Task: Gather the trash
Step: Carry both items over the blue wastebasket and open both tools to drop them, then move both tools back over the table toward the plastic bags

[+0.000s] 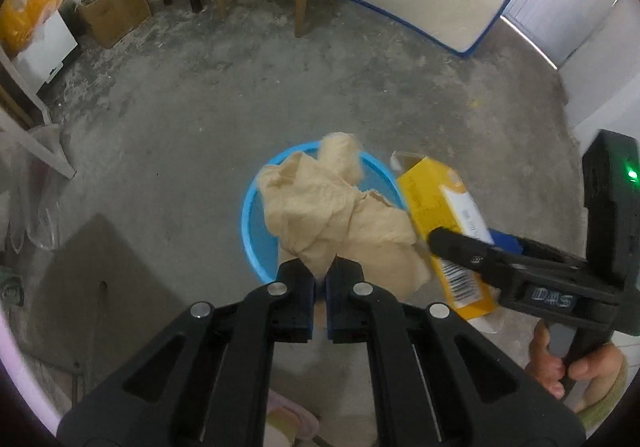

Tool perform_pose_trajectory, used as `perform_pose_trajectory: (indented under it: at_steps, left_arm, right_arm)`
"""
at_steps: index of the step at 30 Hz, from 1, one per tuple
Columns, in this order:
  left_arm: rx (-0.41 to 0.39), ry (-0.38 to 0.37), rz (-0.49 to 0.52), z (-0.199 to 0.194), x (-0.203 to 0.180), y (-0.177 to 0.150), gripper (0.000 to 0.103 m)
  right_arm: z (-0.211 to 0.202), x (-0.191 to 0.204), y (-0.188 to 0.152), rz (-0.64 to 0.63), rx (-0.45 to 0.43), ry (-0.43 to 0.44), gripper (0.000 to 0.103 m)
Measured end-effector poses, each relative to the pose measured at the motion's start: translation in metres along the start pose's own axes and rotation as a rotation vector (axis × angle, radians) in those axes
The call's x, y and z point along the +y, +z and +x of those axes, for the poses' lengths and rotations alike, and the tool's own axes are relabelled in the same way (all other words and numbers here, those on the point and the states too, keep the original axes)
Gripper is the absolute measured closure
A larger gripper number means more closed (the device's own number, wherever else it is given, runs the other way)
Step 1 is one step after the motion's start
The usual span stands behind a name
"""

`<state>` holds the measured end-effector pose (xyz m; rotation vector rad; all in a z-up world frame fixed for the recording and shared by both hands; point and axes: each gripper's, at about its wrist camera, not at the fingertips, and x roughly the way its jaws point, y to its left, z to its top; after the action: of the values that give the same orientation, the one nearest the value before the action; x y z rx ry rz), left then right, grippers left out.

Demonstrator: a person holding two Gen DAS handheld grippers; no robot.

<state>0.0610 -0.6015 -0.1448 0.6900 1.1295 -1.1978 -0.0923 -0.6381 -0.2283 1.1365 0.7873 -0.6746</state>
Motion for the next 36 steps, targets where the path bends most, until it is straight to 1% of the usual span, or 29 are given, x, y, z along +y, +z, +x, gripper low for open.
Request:
perform_pose_trajectory:
  at_steps: [1,2,3,4,6,9,12,17,20,22,24,27,29,30,32,34,36]
  left_arm:
    - [0.011,0.001,-0.003,0.013,-0.001,0.006,0.095]
    - [0.028,-0.017,-0.012,0.027,-0.002,0.011,0.090]
    - [0.036,-0.025,-0.019,0.033,-0.006,0.012,0.073]
    - [0.045,-0.023,-0.026,0.040,-0.006,0.014,0.055]
    - [0.041,-0.017,-0.037,0.046,-0.003,0.017,0.047]
    - [0.038,-0.007,-0.041,0.044,0.006,0.014,0.045]
    - [0.013,-0.021,-0.049,0.035,0.012,0.011,0.044]
    - [-0.048,-0.015,-0.031,-0.001,0.014,0.006,0.044]
    - [-0.101,-0.013,0.002,-0.040,0.007,-0.004,0.043]
    - [-0.147,-0.019,0.014,-0.068,0.004,-0.016,0.038]
    - [-0.192,-0.019,0.032,-0.102,0.000,-0.035,0.037]
    - [-0.221,0.004,0.039,-0.139,-0.001,-0.063,0.036]
    - [-0.255,-0.019,0.018,-0.168,0.002,-0.088,0.032]
    - [-0.268,-0.045,-0.001,-0.184,0.004,-0.104,0.030]
    - [-0.282,-0.090,-0.027,-0.205,0.009,-0.129,0.029]
    - [-0.309,-0.086,-0.061,-0.227,0.016,-0.158,0.025]
    - [-0.345,-0.058,-0.091,-0.248,0.022,-0.192,0.021]
  right_arm:
    - [0.016,-0.004,0.007,0.012,0.012,-0.012,0.032]
    - [0.031,-0.008,0.015,0.026,0.023,-0.025,0.032]
    - [0.039,-0.013,0.022,0.037,0.032,-0.032,0.031]
    - [0.054,-0.019,0.028,0.047,0.051,-0.045,0.028]
    - [0.076,-0.025,0.034,0.037,0.075,-0.066,0.024]
    - [0.087,-0.027,0.035,0.005,0.080,-0.122,0.024]
    - [0.084,-0.032,0.031,0.015,0.061,-0.105,0.024]
    - [0.057,-0.031,0.019,0.002,0.022,-0.099,0.024]
    - [0.031,-0.021,0.009,-0.046,-0.013,-0.097,0.024]
    - [0.012,-0.012,0.002,-0.077,-0.038,-0.087,0.024]
    - [-0.010,0.001,-0.007,-0.119,-0.071,-0.077,0.024]
    - [-0.052,0.027,-0.027,-0.207,-0.150,-0.082,0.015]
    - [-0.073,0.044,-0.039,-0.265,-0.191,-0.093,0.011]
    - [-0.083,0.054,-0.046,-0.298,-0.209,-0.111,0.010]
    - [-0.098,0.072,-0.057,-0.353,-0.240,-0.128,0.007]
    - [-0.113,0.095,-0.071,-0.418,-0.269,-0.138,0.006]
    - [-0.128,0.120,-0.086,-0.491,-0.308,-0.138,0.006]
